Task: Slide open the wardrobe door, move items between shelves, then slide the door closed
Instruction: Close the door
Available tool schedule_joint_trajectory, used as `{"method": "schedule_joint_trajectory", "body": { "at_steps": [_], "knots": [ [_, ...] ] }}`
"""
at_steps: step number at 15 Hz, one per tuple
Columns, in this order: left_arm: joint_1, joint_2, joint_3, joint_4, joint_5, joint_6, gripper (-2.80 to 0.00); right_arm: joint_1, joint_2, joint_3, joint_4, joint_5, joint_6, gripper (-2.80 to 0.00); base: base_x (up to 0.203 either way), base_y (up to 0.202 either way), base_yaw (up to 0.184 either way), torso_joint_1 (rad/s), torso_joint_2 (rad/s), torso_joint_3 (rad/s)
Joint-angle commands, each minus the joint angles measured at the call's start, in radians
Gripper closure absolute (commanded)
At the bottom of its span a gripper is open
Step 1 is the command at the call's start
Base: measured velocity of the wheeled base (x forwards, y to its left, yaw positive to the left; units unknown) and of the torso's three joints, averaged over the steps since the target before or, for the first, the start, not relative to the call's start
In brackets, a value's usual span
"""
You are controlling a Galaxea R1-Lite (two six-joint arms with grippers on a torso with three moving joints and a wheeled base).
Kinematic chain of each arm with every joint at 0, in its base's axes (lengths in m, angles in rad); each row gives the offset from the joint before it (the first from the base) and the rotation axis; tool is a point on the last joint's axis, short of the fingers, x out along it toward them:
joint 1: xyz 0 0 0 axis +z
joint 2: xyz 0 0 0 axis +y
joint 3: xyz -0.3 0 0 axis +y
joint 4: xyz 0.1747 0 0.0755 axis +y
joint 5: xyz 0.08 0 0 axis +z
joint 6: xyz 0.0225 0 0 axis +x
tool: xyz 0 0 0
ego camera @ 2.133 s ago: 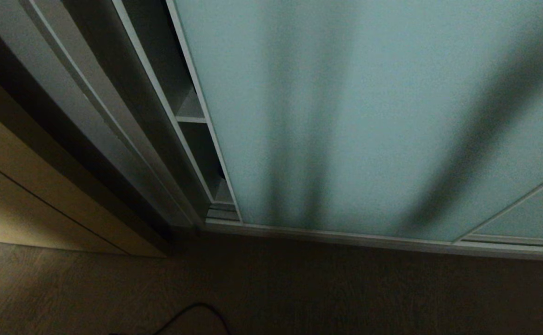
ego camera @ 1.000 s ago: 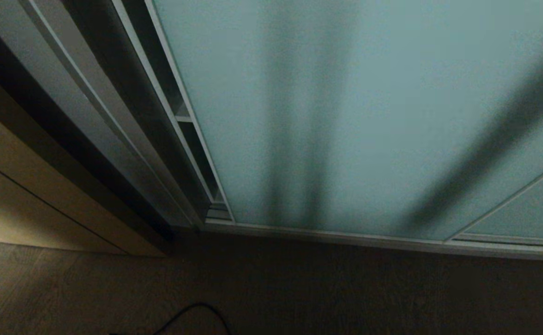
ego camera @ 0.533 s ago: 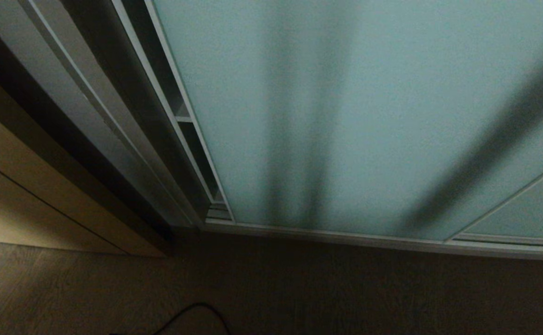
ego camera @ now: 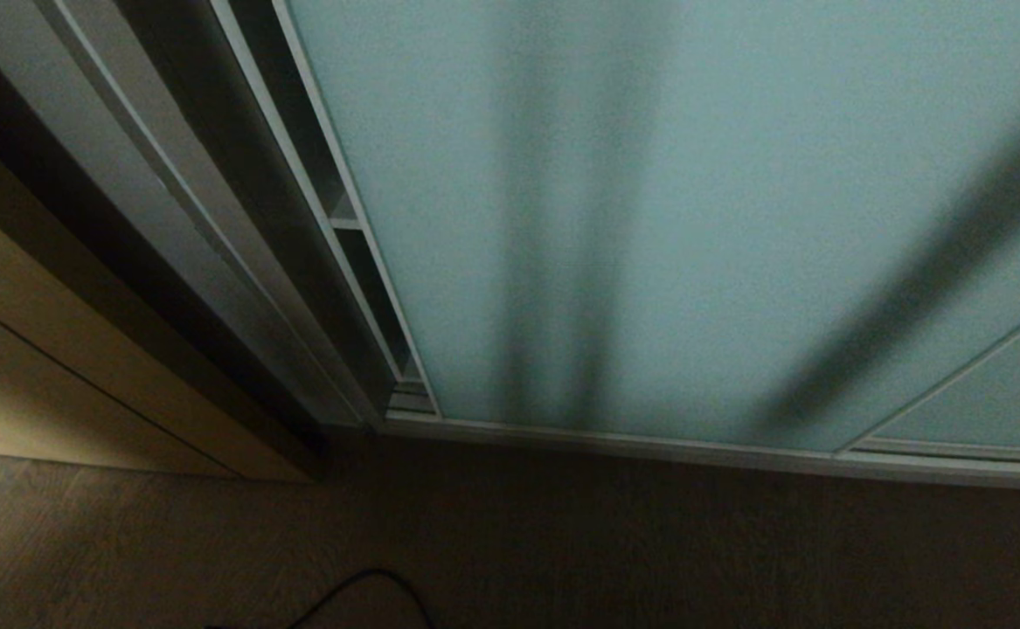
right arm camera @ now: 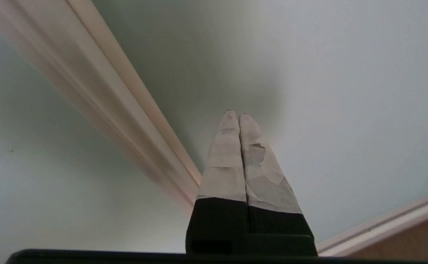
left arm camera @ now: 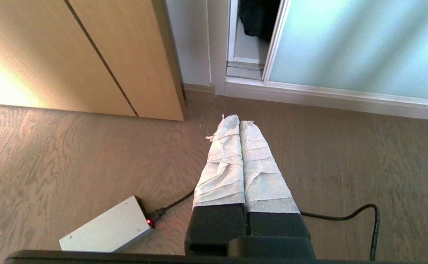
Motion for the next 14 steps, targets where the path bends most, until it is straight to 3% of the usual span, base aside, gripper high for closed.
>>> {"method": "schedule_joint_trajectory", "body": {
  "at_steps": [1,14],
  "knots": [
    [0.000,0.001,-0.001,0.000,0.000,0.000,0.00,0.018,0.009,0.007,-0.003,0.003,0.003,0.00,0.000,0.000,0.000,0.000,0.00,0.000],
    [0.000,0.001,0.001,0.000,0.000,0.000,0.00,0.127,0.040,0.025,-0.028,0.000,-0.003,0.00,0.000,0.000,0.000,0.000,0.00,0.000]
  ]
}}
